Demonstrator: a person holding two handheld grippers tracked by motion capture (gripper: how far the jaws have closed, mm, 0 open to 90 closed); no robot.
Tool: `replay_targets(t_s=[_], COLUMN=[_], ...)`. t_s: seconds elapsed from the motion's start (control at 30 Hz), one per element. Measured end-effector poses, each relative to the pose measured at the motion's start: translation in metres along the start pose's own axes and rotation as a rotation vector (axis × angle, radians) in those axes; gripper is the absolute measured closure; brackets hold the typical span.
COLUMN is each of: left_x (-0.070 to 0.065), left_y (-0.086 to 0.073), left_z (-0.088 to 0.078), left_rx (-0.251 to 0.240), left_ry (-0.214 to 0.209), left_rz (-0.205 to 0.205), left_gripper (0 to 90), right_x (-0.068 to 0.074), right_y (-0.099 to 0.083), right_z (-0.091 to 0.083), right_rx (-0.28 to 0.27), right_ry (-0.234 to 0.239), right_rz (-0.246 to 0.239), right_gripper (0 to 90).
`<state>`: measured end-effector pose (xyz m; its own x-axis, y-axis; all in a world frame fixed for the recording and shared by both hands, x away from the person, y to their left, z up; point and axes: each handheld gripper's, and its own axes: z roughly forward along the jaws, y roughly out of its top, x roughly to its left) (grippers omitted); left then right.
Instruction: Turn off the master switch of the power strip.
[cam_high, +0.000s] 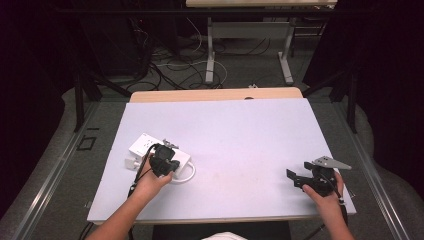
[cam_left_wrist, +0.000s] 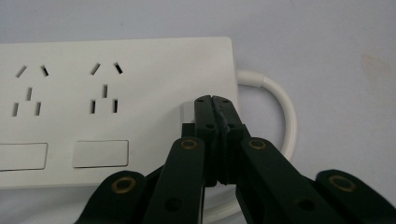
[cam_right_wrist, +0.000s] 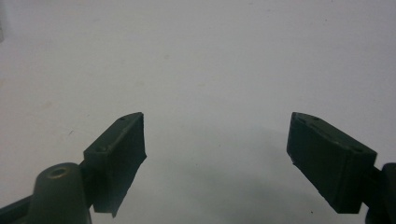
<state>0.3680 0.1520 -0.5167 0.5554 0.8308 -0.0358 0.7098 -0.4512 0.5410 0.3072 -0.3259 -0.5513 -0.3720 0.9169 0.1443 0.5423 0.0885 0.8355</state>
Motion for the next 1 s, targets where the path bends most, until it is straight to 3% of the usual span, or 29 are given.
replay_targets(t_s=[0.13,0.43,0.5,1.0], left_x=[0.0034,0.0036,0.0039,0.0076], left_y=[0.0009,0.0039,0.0043,0.0088], left_z=[-0.0006,-0.0002,0.0,-0.0079], left_rx=[-0.005,0.011,0.011,0.019], left_ry=[-0.033,-0.036,-0.037,-0.037], left_rz=[-0.034,-0.026,-0.025,-0.012], left_gripper=[90.0,90.0,90.0,90.0], right_x=[-0.0009,-0.0032,-0.002,-0.0001], right_y=[0.0003,0.0002,-0.0001,-0.0006], right_z=[0.0002,-0.0004,-0.001,-0.0021], right_rx=[-0.013,-0.007,-0.004,-0.005], right_ry=[-0.01,0.001,-0.003,0.002], right_rz=[0.0,-0.016,0.007,0.008], right_gripper=[19.2,19.1,19.2,19.2])
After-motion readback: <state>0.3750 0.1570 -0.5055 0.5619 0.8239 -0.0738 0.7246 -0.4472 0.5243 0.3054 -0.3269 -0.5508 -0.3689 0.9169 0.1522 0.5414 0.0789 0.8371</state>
